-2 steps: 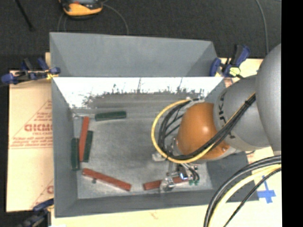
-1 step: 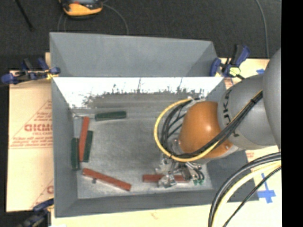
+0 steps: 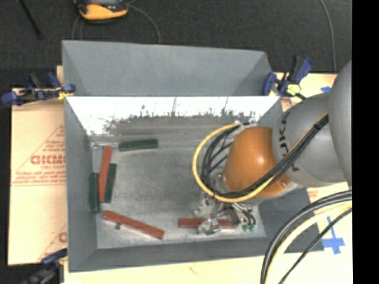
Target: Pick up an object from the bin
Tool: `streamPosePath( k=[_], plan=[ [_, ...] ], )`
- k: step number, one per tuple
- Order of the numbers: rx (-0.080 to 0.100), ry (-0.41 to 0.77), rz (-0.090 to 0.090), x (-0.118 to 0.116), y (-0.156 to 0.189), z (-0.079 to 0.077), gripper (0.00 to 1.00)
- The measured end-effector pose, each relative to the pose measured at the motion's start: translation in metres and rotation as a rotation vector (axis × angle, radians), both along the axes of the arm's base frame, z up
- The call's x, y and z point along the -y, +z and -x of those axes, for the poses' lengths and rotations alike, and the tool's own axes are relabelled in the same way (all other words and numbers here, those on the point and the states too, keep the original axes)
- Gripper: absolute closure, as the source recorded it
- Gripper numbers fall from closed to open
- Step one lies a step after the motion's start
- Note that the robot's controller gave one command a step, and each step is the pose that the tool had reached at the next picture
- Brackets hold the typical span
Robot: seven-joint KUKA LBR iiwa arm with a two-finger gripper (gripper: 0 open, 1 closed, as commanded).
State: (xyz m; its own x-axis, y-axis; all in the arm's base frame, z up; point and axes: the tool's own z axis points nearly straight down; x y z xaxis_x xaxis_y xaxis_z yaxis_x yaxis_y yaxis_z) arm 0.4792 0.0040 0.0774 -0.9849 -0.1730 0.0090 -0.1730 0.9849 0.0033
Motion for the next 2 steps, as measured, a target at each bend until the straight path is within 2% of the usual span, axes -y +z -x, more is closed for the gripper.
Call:
streamPosePath(
  k=[2],
  plan=[
    [-0.003, 0.002, 0.001, 0.0002, 0.0067, 0.0031, 1.0]
  ],
)
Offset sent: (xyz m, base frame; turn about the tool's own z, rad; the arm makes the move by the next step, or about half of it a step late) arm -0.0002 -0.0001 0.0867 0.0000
